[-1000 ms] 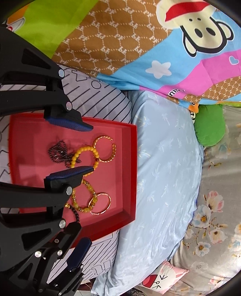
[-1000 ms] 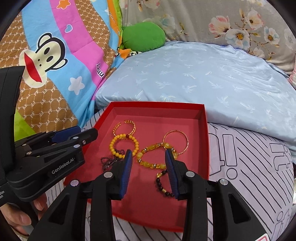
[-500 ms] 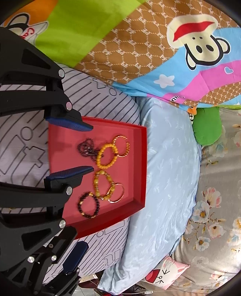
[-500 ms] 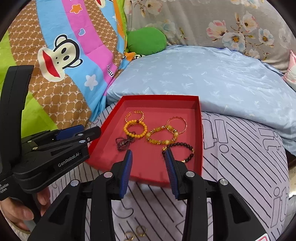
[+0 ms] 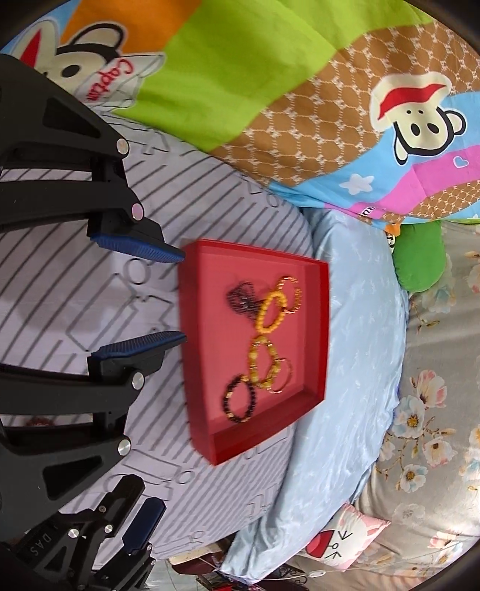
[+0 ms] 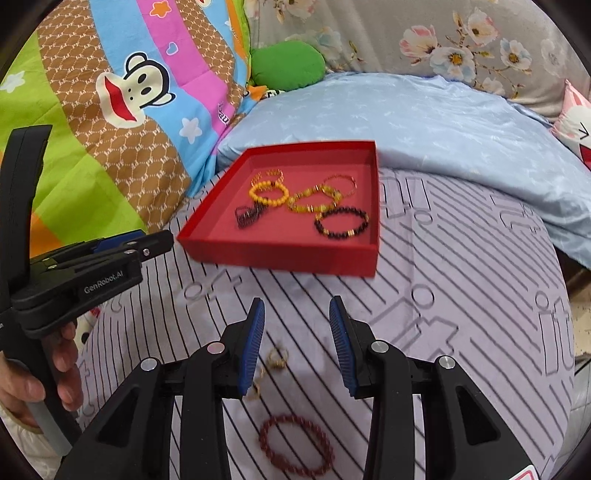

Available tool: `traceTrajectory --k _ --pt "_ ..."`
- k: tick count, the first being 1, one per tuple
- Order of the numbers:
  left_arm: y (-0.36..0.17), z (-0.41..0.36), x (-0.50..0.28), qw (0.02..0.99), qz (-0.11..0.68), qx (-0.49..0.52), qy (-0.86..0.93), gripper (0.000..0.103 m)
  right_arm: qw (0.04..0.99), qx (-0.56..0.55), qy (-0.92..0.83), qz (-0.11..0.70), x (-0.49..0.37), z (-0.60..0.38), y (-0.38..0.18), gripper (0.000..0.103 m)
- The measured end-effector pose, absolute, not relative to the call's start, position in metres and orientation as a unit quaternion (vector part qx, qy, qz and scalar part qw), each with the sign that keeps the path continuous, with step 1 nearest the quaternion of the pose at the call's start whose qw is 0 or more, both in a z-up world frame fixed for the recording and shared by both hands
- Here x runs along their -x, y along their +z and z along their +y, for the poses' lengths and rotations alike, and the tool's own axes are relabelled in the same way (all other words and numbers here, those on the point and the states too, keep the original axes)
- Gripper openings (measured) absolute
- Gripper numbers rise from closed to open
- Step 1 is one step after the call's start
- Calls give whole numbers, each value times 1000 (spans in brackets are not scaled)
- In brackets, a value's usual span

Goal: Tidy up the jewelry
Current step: 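Withdraw both tools toward the dark red bead bracelet and rings, then close the right tool on the dark red bead bracelet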

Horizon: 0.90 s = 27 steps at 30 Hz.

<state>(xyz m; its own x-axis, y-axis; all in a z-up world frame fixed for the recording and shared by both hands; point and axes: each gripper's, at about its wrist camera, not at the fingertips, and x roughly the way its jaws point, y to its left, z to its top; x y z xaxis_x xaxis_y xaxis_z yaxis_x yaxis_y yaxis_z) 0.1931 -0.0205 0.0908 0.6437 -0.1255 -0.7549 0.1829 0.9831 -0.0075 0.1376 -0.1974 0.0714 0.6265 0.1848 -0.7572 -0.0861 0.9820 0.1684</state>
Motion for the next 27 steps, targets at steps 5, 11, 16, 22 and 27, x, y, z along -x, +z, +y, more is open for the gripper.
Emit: traceTrajectory --k 5,11,16,22,27 --pt "78 -19 -169 901 423 -35 -86 37 893 -54 67 441 -115 -201 55 36" --pt "59 -13 -147 893 441 -26 -86 37 883 -47 58 464 -95 -204 32 36" --pt "43 -10 -130 886 456 -19 -88 37 876 -47 53 476 -83 -203 18 36" --pt "29 -10 -117 878 470 -13 -88 37 870 -46 53 487 -77 -200 6 36" --pt "25 -10 -112 876 474 -11 -90 37 867 -46 52 493 -75 -199 0 36"
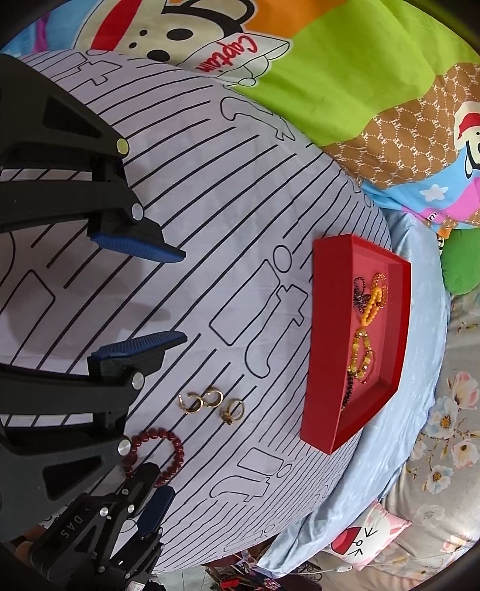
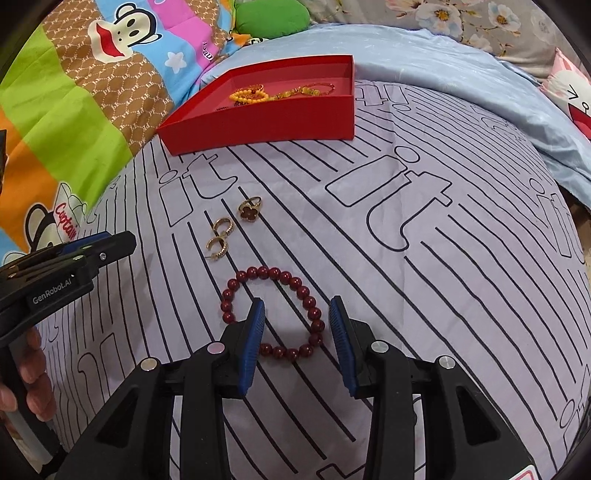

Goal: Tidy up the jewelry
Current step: 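Close the right tool on the dark red bead bracelet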

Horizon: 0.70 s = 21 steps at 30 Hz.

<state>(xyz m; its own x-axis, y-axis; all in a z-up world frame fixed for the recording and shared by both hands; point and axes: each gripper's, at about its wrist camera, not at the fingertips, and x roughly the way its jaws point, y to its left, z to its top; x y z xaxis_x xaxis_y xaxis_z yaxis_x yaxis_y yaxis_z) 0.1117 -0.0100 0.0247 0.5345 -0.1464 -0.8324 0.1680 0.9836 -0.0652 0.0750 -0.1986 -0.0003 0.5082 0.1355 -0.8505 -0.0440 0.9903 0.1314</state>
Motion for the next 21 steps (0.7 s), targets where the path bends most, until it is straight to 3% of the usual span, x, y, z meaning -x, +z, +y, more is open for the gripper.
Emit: traceTrajectory --k 5,13,21 --pt "22 -13 -109 874 476 -11 -93 37 870 -36 46 490 -74 -198 -2 31" --pt "18 -20 -106 870 482 -15 -102 39 874 -15 25 485 -73 -200 -3 11" --pt "16 -25 -105 867 487 -15 -107 39 871 -28 18 489 -69 -205 -3 8"
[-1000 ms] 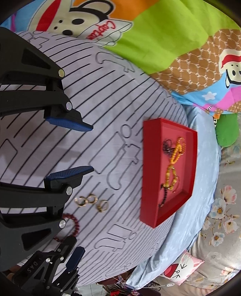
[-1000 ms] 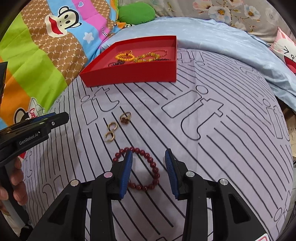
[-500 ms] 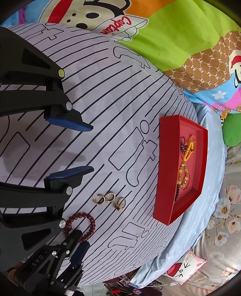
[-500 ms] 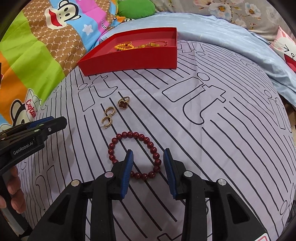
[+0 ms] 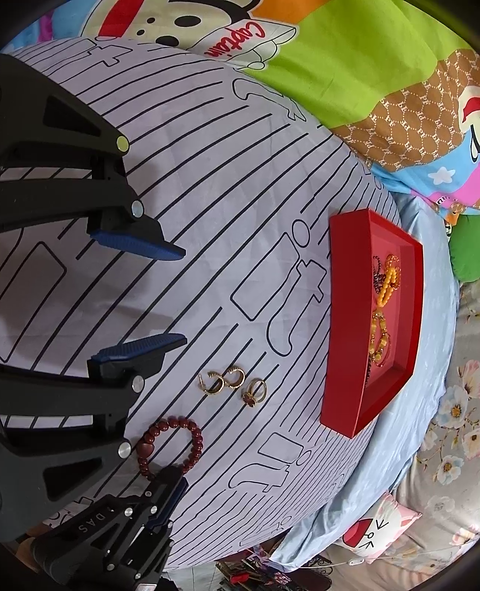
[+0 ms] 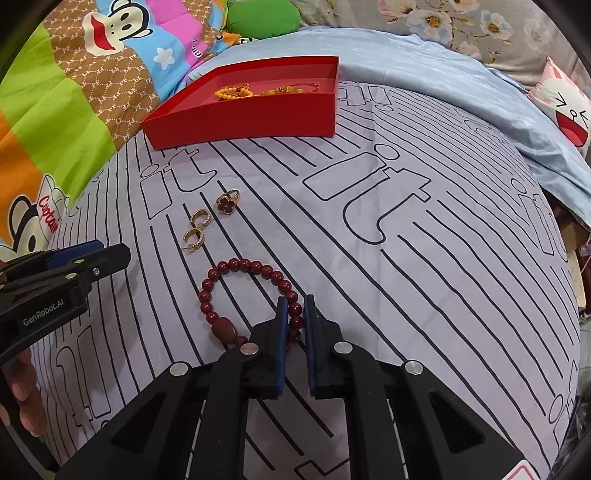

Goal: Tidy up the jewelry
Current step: 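Close the right tool on the dark red bead bracelet, then grasp the gold ring with red stone with the left tool while the right tool holds the bracelet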

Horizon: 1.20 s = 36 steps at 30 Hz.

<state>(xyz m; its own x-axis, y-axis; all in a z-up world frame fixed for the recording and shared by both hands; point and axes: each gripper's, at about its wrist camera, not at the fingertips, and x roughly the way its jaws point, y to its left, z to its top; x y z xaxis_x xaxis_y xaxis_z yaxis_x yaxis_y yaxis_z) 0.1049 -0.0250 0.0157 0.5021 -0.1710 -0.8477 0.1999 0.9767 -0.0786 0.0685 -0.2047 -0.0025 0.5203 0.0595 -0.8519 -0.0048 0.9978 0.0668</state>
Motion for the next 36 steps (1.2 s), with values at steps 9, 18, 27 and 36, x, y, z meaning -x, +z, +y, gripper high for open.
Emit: traceTrajectory --k 9,18,27,36 --pt "19 -50 -112 865 484 -23 -128 48 865 -57 18 498 -66 -213 -2 7" --pt "16 -81 -131 865 480 -25 -144 49 864 -65 25 499 -73 -220 -2 7" --pt "9 -96 -153 864 482 -10 -148 48 862 -74 31 501 -79 -224 -2 7" --pt "2 -99 -154 865 480 -28 -147 18 862 -76 34 501 -82 -224 -2 8"
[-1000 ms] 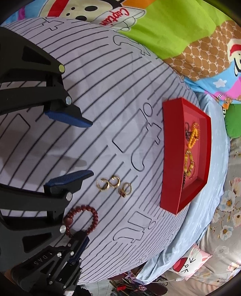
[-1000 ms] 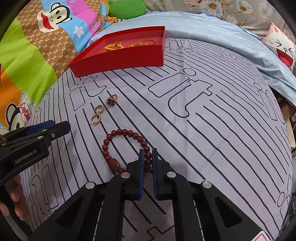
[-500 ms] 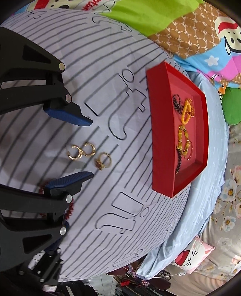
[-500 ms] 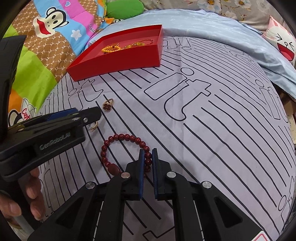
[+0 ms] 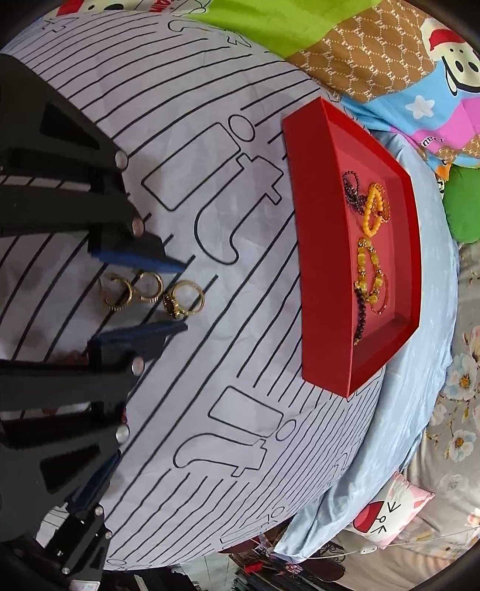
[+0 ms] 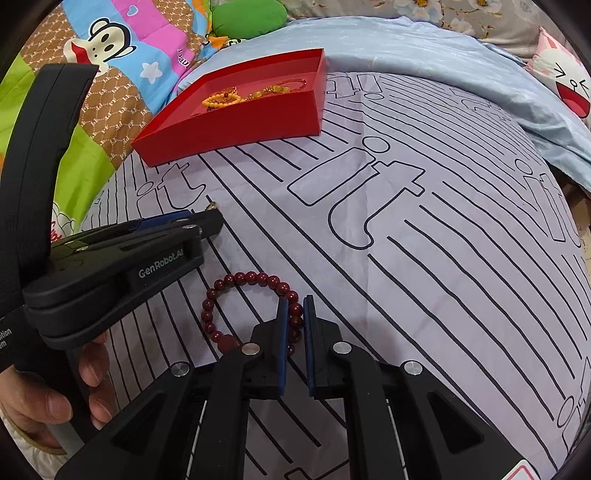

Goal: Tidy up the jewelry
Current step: 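Grasp the gold ring with red stone with the left tool while the right tool holds the bracelet, then lift the ring and bracelet and carry them over the red tray with both tools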

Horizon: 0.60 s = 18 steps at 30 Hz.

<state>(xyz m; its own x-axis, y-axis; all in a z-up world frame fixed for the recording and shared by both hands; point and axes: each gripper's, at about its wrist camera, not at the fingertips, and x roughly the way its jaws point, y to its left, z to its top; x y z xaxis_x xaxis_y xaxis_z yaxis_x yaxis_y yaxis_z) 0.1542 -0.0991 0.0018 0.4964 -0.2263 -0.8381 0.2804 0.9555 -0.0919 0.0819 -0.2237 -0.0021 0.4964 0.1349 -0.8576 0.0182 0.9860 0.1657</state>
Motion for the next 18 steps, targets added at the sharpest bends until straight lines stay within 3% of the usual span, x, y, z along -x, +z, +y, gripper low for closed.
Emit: traceTrajectory --k 1,18 --pt "2 -95 -155 864 481 -23 -146 14 862 -76 35 501 -81 -223 -2 7" --pt "11 -39 -154 866 485 35 -119 14 864 -69 61 495 -86 -199 5 7"
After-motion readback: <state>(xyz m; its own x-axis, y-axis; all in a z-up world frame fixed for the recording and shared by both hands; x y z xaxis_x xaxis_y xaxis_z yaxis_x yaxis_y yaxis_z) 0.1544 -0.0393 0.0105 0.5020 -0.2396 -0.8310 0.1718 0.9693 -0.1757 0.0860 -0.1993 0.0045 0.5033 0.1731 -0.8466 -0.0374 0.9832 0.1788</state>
